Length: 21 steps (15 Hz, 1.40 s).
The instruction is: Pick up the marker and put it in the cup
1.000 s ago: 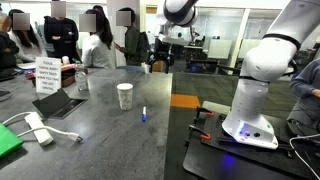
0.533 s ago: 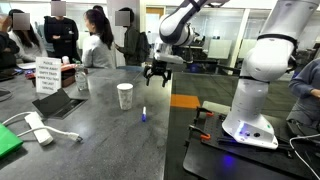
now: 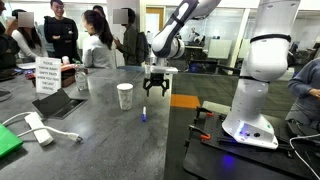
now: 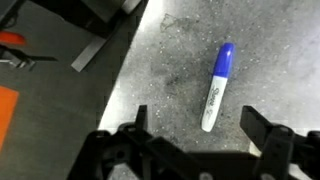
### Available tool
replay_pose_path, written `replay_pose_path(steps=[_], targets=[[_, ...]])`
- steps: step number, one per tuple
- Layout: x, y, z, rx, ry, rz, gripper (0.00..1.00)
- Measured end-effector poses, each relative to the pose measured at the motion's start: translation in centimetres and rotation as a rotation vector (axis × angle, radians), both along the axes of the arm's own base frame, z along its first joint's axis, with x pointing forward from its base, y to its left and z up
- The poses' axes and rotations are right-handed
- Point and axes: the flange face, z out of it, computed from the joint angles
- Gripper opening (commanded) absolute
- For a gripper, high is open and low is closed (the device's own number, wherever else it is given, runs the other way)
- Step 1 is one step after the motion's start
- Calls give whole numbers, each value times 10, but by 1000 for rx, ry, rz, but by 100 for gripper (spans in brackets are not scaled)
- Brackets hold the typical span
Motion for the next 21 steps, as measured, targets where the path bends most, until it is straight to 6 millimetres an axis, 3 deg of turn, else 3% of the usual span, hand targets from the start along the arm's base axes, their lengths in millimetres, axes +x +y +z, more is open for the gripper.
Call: replay_pose_path(steps=[3, 6, 10, 11, 15, 17, 18, 21], targets=[[22, 2, -17, -1, 16, 7, 99], [41, 13, -33, 0, 28, 28, 91], [54, 25, -56, -10, 60, 28, 74], [56, 26, -62, -13, 68, 23, 76], [65, 25, -80, -21, 86, 20, 64], [70, 24, -86, -22, 89, 19, 40], [72, 24, -88, -22, 90, 17, 37], [74, 21, -93, -24, 94, 13, 14]])
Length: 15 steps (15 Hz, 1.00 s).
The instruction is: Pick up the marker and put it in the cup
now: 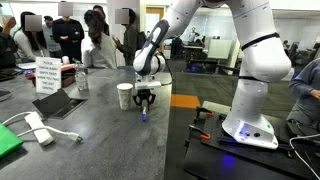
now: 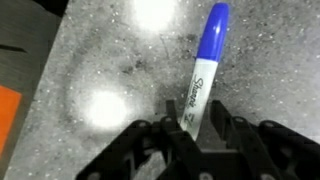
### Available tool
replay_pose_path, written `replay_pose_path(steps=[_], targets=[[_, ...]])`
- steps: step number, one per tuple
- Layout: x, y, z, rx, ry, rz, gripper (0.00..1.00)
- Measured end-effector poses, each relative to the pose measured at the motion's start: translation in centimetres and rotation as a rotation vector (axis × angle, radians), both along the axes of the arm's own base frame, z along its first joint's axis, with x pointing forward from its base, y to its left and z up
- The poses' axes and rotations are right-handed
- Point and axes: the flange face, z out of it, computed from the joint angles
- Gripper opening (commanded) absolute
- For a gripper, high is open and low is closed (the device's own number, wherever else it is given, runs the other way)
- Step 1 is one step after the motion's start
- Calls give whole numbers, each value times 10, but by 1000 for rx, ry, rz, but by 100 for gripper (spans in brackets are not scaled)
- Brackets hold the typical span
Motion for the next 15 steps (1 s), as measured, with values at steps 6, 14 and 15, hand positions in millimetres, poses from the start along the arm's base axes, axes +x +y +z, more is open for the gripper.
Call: replay_pose_path(steps=[6, 14, 15], targets=[[1, -12, 2, -11, -4, -17, 4], [25, -55, 106, -173, -174, -43, 4], [27, -59, 122, -208, -200, -42, 4]])
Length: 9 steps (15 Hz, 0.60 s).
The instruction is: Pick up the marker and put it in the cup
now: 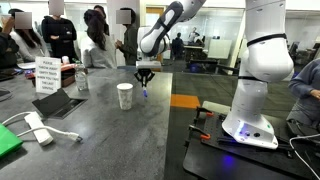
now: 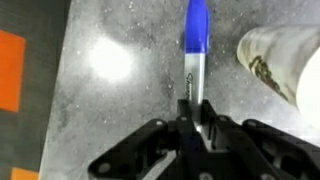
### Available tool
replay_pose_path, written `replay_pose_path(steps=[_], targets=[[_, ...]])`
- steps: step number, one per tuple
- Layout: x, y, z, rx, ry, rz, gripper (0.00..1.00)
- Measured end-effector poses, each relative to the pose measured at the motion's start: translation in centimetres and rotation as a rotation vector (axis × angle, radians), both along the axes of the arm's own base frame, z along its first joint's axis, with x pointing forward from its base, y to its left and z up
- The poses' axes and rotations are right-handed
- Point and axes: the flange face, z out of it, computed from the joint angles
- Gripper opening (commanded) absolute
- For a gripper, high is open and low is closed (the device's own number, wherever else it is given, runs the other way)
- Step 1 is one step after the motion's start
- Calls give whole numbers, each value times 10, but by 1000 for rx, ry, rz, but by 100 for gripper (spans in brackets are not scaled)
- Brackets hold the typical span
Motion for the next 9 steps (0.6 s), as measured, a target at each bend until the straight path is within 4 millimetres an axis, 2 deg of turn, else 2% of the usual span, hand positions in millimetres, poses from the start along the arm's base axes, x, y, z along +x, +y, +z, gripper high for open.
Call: replay_pose_path(steps=[2, 4, 9], targets=[[3, 0, 28, -75, -48, 11, 4], [6, 9, 51, -151, -97, 27, 4], [15, 52, 83, -236, -193, 89, 4]])
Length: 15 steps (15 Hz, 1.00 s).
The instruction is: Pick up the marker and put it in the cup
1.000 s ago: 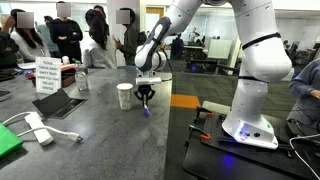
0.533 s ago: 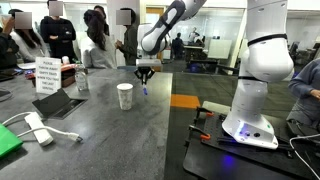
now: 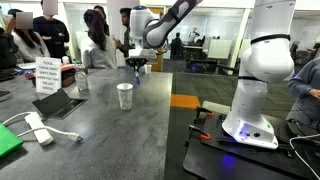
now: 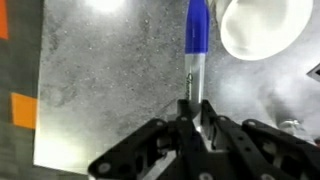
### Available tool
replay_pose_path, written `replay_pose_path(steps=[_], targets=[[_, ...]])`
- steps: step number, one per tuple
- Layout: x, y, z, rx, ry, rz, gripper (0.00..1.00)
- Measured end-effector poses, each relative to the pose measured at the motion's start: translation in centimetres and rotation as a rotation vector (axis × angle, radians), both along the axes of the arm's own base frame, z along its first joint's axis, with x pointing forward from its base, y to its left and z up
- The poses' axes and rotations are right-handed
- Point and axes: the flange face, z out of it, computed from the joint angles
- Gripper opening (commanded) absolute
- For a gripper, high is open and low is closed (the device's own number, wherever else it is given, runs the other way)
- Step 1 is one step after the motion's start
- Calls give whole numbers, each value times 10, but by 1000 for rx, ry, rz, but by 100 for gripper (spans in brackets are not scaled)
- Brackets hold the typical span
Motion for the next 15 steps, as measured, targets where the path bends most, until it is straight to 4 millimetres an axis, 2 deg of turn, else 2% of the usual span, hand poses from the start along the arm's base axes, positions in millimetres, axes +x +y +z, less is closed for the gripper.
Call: replay_pose_path(steps=[6, 12, 15], targets=[[8, 41, 11, -72, -64, 78, 4], [13, 68, -11, -87, -102, 158, 4], [19, 74, -20, -106, -123, 176, 4]])
